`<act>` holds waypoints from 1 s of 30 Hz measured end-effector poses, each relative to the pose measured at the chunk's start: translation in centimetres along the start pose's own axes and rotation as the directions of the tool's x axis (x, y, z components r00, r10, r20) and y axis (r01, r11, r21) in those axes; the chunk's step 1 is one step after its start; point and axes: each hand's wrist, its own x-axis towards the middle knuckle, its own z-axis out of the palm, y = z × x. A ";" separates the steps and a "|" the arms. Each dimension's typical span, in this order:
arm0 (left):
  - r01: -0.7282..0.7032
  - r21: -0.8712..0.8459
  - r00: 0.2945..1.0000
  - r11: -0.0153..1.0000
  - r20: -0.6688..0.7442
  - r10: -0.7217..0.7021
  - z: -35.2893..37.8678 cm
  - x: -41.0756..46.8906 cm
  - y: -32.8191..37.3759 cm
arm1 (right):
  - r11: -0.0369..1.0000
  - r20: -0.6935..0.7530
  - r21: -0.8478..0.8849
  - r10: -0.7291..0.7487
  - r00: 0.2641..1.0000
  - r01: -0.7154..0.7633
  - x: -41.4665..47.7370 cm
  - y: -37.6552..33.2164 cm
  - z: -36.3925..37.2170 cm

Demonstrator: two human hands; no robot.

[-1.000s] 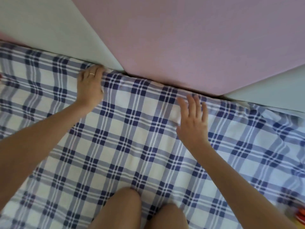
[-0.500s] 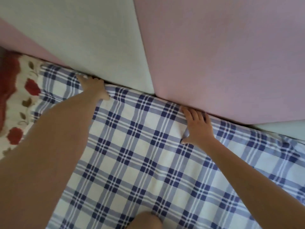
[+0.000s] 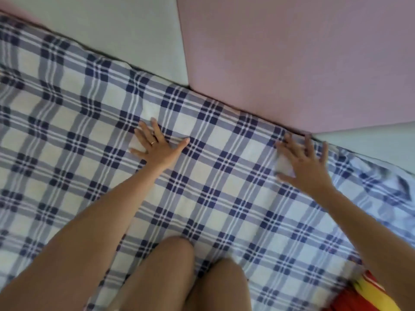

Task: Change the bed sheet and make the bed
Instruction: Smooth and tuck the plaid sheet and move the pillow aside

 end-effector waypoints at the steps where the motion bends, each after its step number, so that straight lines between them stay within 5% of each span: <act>1: 0.009 0.001 1.000 1.000 0.021 -0.009 -0.2 0.1 0.2 | 0.980 0.027 0.056 0.190 0.981 -0.191 -1.2 1.1 -0.9; 3: 0.027 0.015 0.996 1.000 0.083 -0.028 -1.1 -0.3 0.4 | 0.905 0.068 0.114 0.404 0.912 -0.409 -3.2 1.0 -2.6; 4: 0.035 0.029 0.993 0.999 0.108 -0.038 -1.6 -0.3 0.3 | 0.905 0.041 0.134 0.402 0.915 -0.404 -3.8 0.0 -3.1; 8: 0.091 0.016 0.994 0.996 0.064 -0.092 -1.7 -2.4 0.7 | 0.987 -0.061 0.114 -0.102 0.993 0.109 -6.3 -6.5 -3.3; 10: 0.079 -0.046 0.997 0.996 -0.023 -0.080 -0.3 -5.5 1.9 | 0.936 0.031 0.103 -0.343 0.939 0.338 -8.4 -9.5 -1.9; 12: -0.002 -0.055 1.000 0.999 -0.031 0.001 2.5 -9.1 2.9 | 0.921 0.227 0.037 -0.386 0.894 0.388 -11.0 -9.5 0.3; 15: -0.255 0.079 0.967 0.964 0.029 0.253 9.3 -14.7 4.3 | 0.998 0.305 -0.007 0.063 0.950 -0.064 -14.1 -2.3 1.6; 18: -0.570 0.259 0.820 0.780 0.236 0.521 16.8 -20.7 7.0 | 0.883 0.314 -0.056 0.459 0.831 -0.467 -20.2 8.1 1.9; 21: -0.751 0.311 0.659 0.583 0.406 0.633 23.4 -26.3 12.4 | 0.802 0.233 0.010 0.578 0.782 -0.597 -27.9 14.7 3.1; 25: -0.778 0.207 0.604 0.593 0.505 0.616 30.0 -32.7 21.8 | 0.529 0.396 0.177 0.734 0.552 -0.830 -37.5 15.2 8.2; 27: -0.890 0.191 0.441 0.414 0.590 0.676 32.9 -34.7 26.2 | 0.314 0.511 0.215 0.771 0.381 -0.925 -41.4 14.2 12.2; 30: -0.955 0.257 0.279 0.147 0.608 0.743 36.5 -36.7 32.4 | 0.110 0.520 0.266 0.820 0.239 -0.958 -44.1 13.9 18.0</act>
